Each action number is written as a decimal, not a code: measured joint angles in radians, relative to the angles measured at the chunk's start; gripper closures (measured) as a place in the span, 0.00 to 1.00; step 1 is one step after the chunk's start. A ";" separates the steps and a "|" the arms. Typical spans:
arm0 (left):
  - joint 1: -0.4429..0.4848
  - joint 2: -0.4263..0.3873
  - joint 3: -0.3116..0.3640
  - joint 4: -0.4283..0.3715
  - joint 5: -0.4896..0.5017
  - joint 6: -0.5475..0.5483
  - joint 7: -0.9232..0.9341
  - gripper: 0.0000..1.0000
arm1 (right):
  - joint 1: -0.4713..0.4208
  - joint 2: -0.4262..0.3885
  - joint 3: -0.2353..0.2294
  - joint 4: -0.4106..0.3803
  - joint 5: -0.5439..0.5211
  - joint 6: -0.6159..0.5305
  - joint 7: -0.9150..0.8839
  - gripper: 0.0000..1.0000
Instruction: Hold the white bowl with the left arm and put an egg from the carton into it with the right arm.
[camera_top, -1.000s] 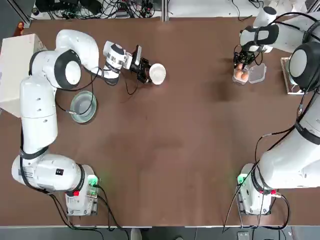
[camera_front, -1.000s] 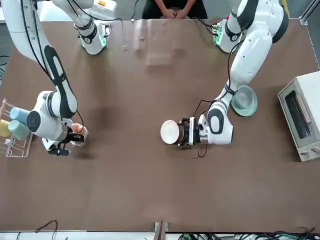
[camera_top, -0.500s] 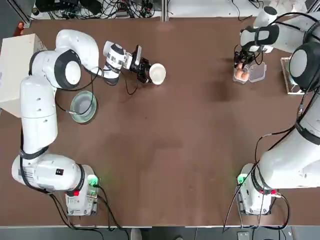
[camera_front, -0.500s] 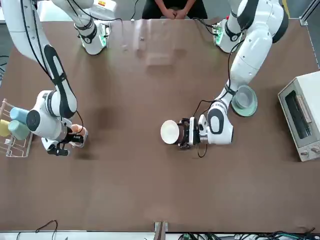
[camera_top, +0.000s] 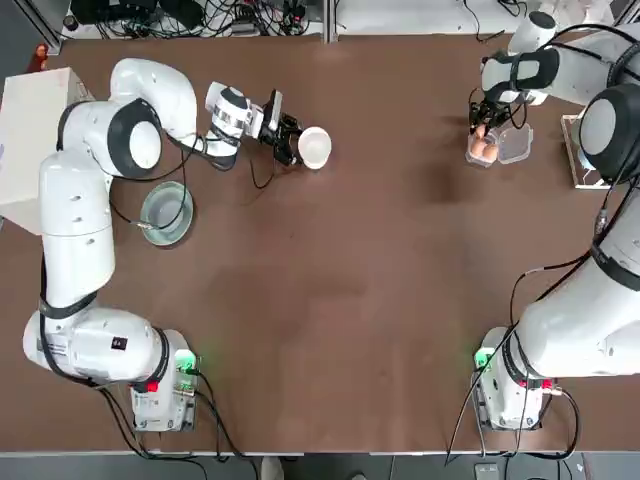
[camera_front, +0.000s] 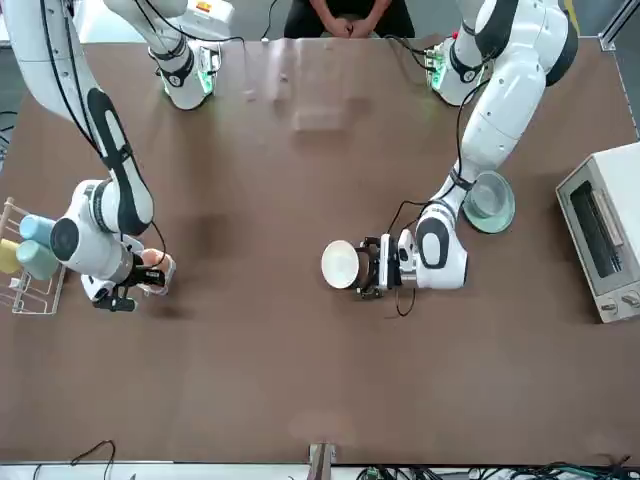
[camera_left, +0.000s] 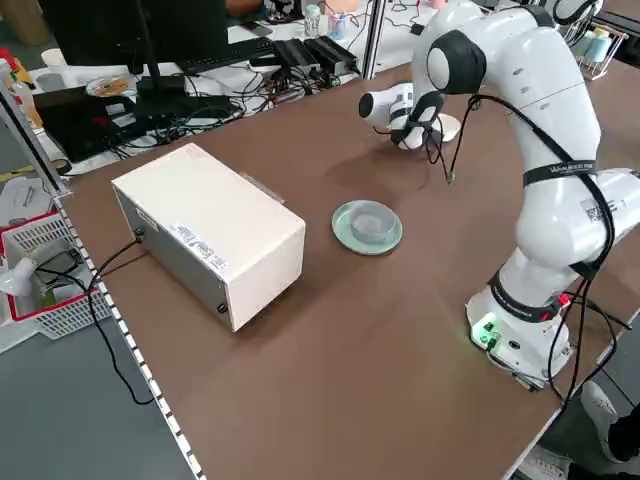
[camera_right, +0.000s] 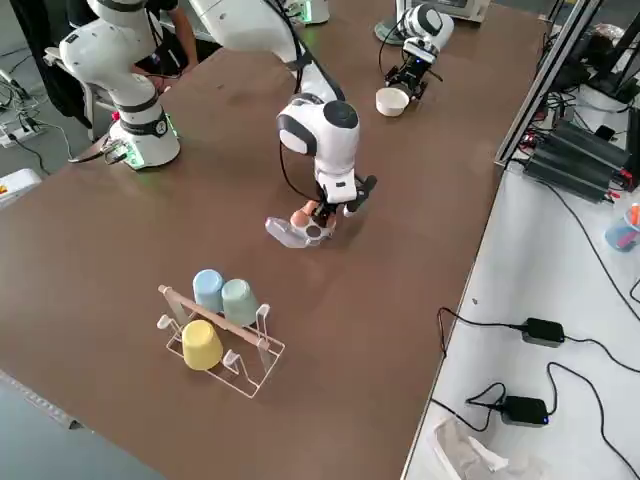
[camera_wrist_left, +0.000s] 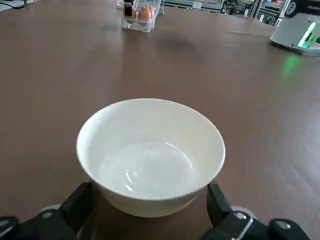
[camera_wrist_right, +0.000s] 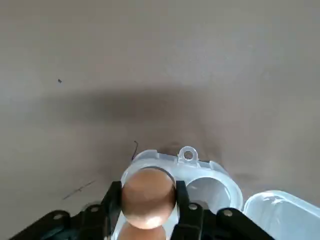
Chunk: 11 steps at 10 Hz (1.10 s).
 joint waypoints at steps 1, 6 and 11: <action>0.000 0.000 0.000 0.000 0.000 0.000 0.001 0.01 | 0.000 -0.005 0.000 0.013 0.000 -0.037 0.000 0.52; 0.000 -0.001 -0.002 0.000 0.000 0.000 0.002 0.01 | 0.011 -0.038 0.007 0.070 0.004 -0.128 0.000 0.52; -0.002 -0.001 -0.003 0.000 -0.006 -0.001 0.002 0.01 | 0.141 -0.038 0.013 0.112 0.161 -0.132 0.067 0.52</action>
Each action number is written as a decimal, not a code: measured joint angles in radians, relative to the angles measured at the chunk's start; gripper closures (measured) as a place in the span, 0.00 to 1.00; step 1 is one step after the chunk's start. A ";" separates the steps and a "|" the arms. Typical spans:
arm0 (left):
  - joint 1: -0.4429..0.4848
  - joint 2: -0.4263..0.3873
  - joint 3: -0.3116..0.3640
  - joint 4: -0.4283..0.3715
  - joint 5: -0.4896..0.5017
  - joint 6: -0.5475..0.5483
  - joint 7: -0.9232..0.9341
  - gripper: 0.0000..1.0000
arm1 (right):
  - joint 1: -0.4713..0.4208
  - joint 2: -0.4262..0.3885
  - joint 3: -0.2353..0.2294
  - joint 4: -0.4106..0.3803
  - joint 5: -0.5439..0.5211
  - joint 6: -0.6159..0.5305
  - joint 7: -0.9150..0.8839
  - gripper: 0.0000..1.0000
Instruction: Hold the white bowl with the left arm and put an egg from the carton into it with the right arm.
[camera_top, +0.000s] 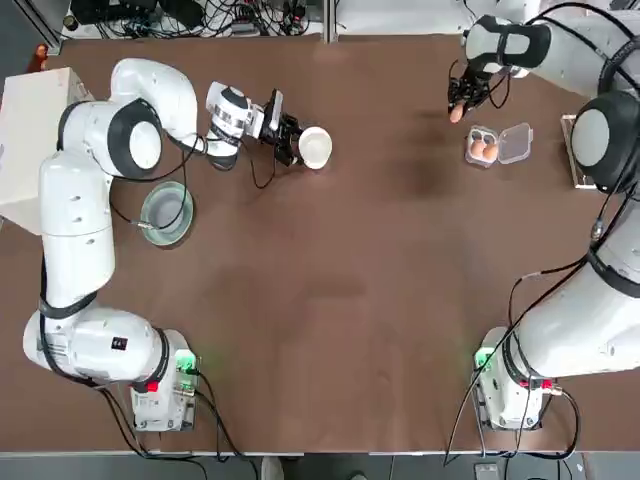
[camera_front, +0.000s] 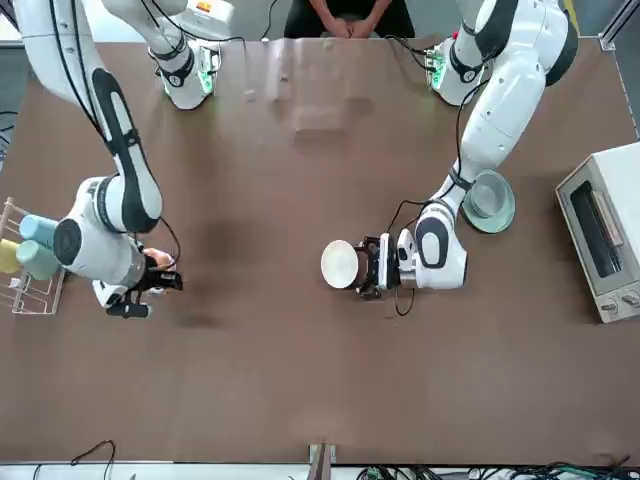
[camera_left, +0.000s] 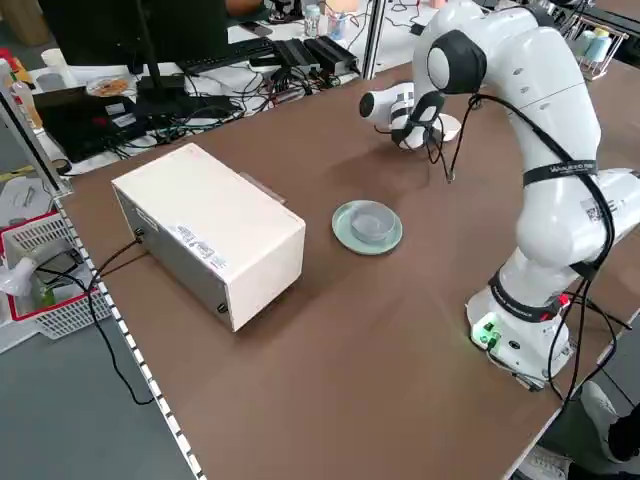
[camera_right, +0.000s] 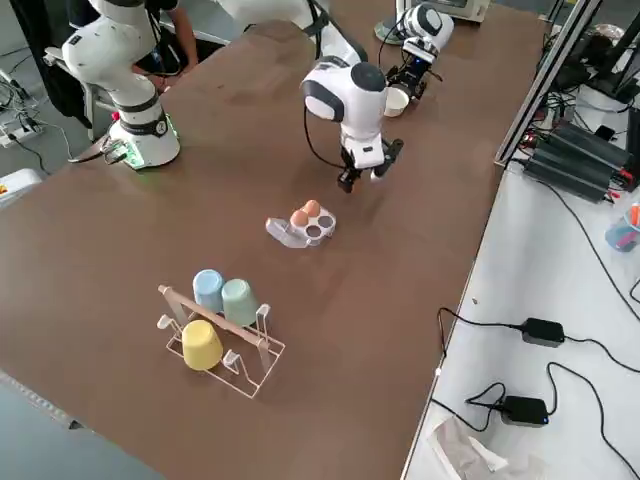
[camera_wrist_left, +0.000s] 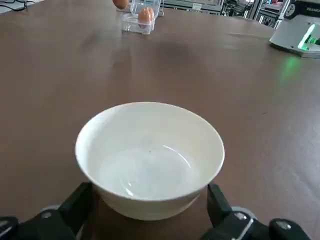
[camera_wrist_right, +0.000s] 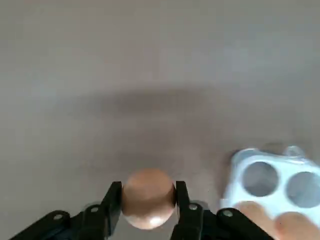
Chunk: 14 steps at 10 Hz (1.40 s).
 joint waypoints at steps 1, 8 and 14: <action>0.000 0.000 0.000 0.000 0.000 0.000 0.000 0.01 | 0.038 0.000 0.002 0.006 0.031 0.002 0.040 0.52; 0.003 0.000 0.000 -0.001 -0.005 0.000 0.000 0.01 | 0.297 0.000 0.007 0.022 0.298 0.135 0.236 0.52; 0.002 0.000 -0.001 -0.001 -0.006 -0.002 0.000 0.01 | 0.456 0.065 0.030 0.096 0.391 0.263 0.432 0.52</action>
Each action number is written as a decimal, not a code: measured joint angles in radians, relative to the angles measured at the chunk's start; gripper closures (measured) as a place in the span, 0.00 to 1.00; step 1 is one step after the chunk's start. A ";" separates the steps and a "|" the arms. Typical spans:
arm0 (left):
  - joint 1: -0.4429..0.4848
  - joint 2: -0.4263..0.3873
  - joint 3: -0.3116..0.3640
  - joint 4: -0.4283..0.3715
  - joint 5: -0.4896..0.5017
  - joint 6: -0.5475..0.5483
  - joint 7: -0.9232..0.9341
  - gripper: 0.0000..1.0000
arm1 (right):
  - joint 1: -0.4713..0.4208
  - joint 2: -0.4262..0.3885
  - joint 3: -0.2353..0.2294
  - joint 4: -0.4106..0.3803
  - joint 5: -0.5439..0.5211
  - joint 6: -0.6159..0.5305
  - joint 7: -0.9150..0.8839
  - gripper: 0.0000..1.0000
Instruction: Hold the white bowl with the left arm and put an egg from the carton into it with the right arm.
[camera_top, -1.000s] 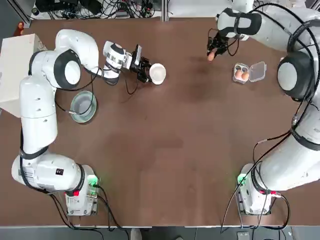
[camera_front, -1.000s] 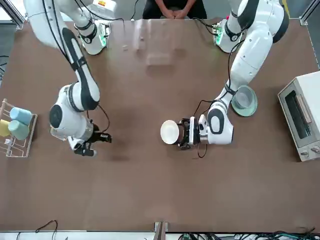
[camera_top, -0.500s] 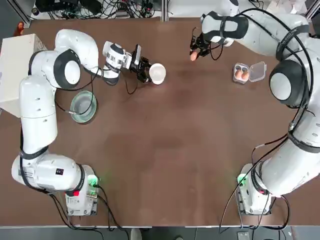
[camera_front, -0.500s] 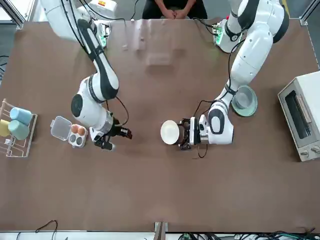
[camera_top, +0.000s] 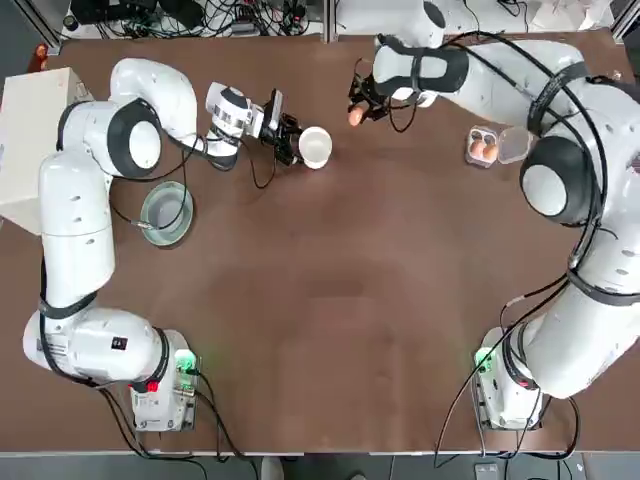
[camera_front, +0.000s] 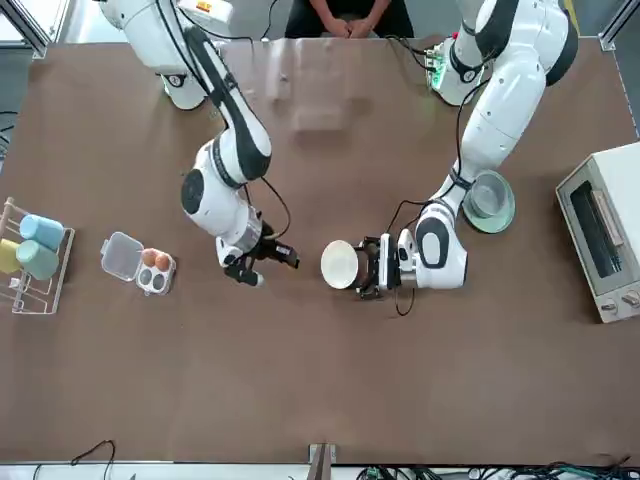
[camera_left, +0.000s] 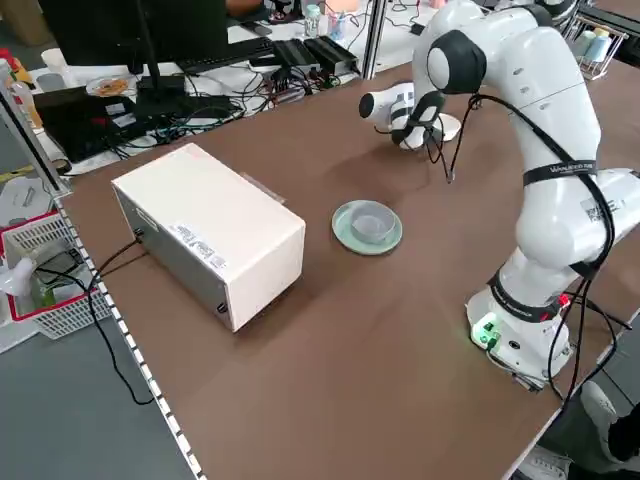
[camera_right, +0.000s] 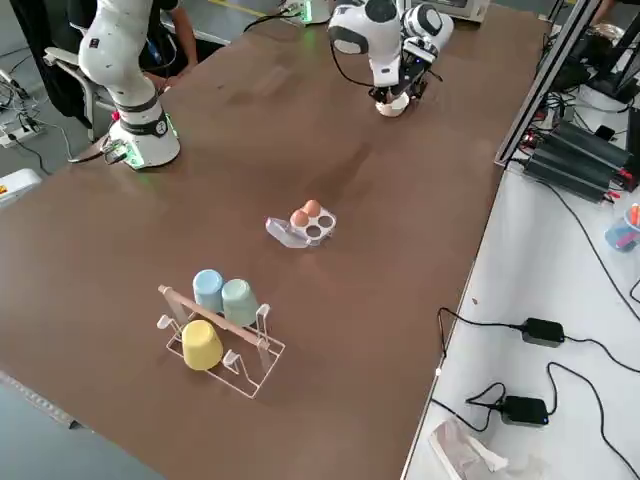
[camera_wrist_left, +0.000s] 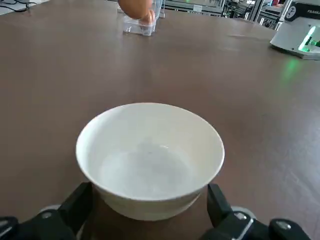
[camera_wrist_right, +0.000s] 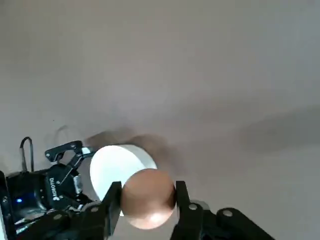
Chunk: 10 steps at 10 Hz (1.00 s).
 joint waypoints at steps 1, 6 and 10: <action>0.000 0.000 0.000 0.000 0.000 0.000 0.000 0.01 | 0.026 0.026 0.001 0.018 0.001 0.026 0.029 0.52; 0.001 0.000 0.000 0.000 0.000 0.000 0.000 0.01 | 0.139 0.134 0.006 0.085 0.001 0.163 0.140 0.52; 0.001 0.000 0.000 0.000 0.000 0.000 0.000 0.01 | 0.174 0.183 0.006 0.112 0.001 0.232 0.182 0.52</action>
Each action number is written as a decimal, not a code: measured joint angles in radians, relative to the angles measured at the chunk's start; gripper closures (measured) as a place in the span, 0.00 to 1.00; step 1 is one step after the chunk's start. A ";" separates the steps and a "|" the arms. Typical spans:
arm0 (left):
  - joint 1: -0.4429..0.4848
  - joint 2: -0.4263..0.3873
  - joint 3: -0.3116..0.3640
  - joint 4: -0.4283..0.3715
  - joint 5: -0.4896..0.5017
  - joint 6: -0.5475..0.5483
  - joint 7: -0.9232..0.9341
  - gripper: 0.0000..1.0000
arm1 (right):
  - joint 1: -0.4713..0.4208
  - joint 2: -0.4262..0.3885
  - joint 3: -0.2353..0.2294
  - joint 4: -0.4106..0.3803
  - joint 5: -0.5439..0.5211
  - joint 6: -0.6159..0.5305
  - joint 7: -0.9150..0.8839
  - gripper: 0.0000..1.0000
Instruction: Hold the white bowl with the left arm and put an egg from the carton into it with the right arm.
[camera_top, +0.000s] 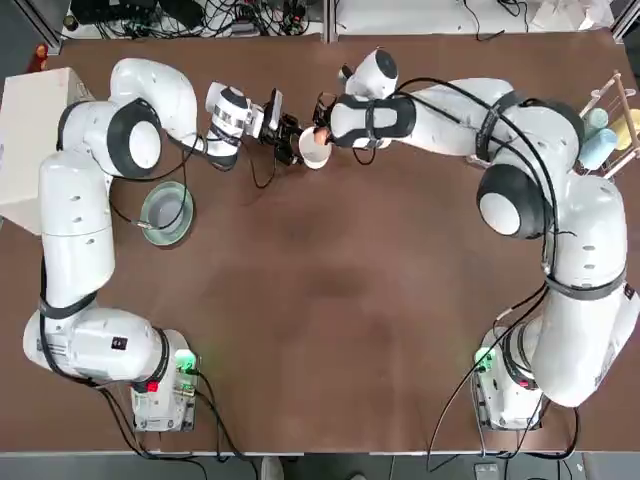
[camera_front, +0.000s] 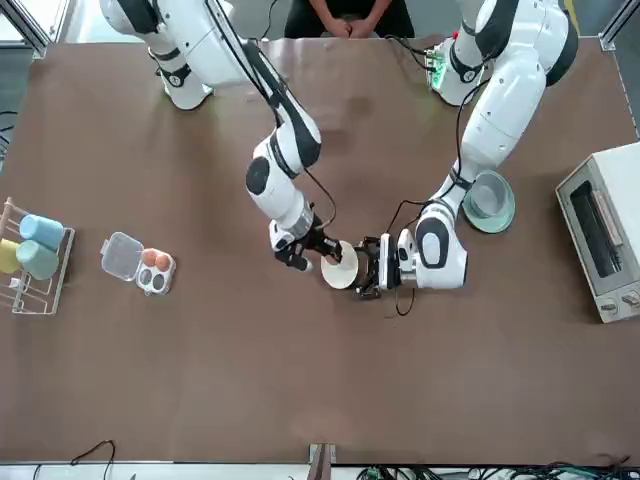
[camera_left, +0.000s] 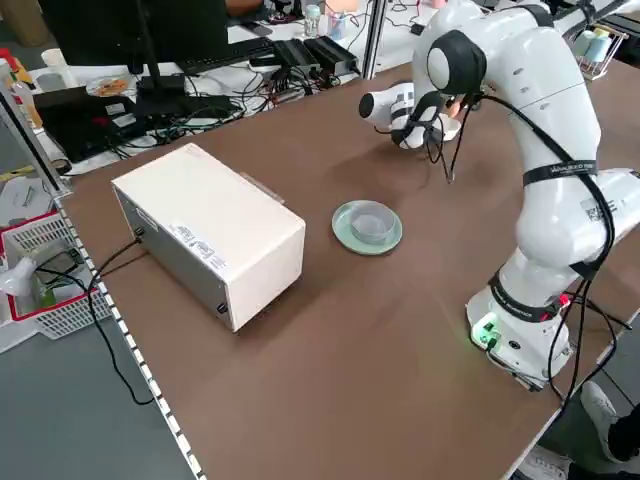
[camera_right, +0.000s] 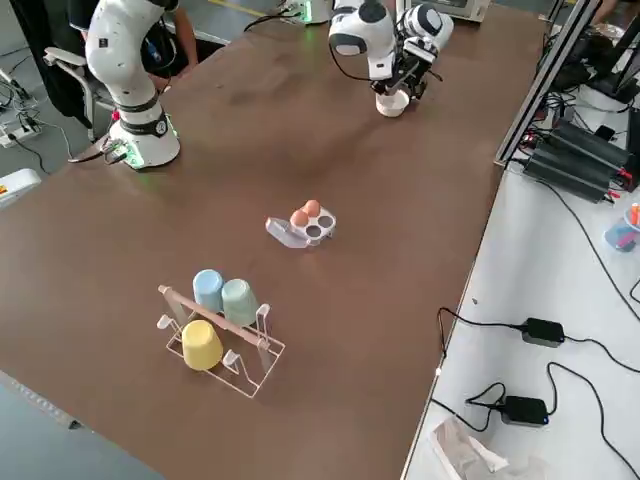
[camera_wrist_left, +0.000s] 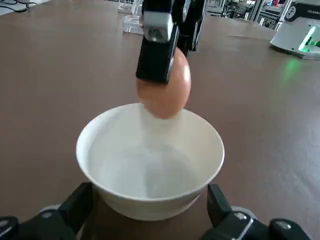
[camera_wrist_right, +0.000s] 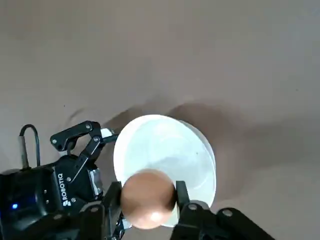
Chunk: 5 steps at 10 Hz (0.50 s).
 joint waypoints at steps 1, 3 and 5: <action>0.000 0.000 0.000 0.000 0.000 0.000 0.000 0.01 | 0.005 0.010 0.000 0.006 0.000 0.007 0.019 0.51; 0.001 0.000 0.000 0.000 0.000 0.000 0.000 0.01 | 0.008 0.018 0.008 0.017 0.000 0.009 0.064 0.41; 0.001 0.000 0.000 0.000 0.000 0.000 0.004 0.01 | 0.009 0.018 0.013 0.024 0.000 0.009 0.098 0.12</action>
